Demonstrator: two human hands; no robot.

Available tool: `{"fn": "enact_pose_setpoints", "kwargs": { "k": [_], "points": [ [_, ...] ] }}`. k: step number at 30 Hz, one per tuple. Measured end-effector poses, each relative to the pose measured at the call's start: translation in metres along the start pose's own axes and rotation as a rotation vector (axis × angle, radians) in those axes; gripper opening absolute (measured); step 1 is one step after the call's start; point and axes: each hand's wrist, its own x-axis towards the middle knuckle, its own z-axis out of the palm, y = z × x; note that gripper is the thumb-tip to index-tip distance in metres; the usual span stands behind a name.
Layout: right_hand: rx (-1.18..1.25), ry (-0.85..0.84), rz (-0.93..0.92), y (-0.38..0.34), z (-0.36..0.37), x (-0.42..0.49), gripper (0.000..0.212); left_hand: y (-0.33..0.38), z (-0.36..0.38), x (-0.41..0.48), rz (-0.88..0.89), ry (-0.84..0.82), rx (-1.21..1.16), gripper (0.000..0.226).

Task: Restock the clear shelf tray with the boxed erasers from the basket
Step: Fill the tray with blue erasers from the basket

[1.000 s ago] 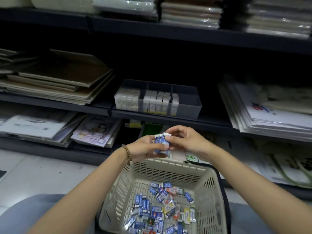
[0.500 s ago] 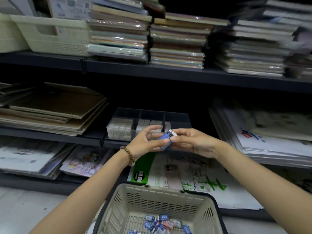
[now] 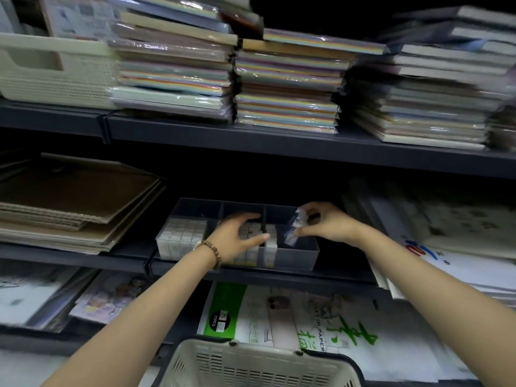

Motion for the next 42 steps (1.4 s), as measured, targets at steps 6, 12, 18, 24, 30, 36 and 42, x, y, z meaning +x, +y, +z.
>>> {"fn": "enact_pose_setpoints", "kwargs": {
  "k": [6, 12, 18, 24, 30, 36, 42],
  "points": [
    [-0.102, -0.132, 0.004, 0.002, 0.015, 0.017, 0.072, -0.009, 0.015, -0.002, 0.032, -0.03, 0.225, 0.075],
    [-0.234, -0.19, 0.006, 0.003, 0.013, 0.019, 0.076, -0.009, 0.016, 0.0, 0.076, -0.022, 0.31, 0.078],
    [-0.019, -0.208, 0.02, 0.011, 0.032, 0.015, 0.073, -0.007, 0.016, 0.001, 0.098, -0.01, 0.336, 0.076],
    [-0.008, -0.235, 0.171, 0.019, 0.031, 0.015, 0.066, -0.004, 0.014, 0.0, 0.092, -0.028, 0.336, 0.075],
    [-0.147, -0.281, 0.232, 0.009, 0.04, 0.024, 0.071, -0.003, 0.013, 0.0, 0.075, -0.053, 0.325, 0.074],
    [-0.142, -0.271, 0.234, 0.009, 0.042, 0.026, 0.063, -0.006, 0.014, 0.001, 0.09, -0.05, 0.356, 0.075],
    [-0.136, -0.238, 0.173, 0.008, 0.04, 0.013, 0.055, -0.006, 0.015, -0.002, 0.1, -0.048, 0.369, 0.073]
  ]
}}
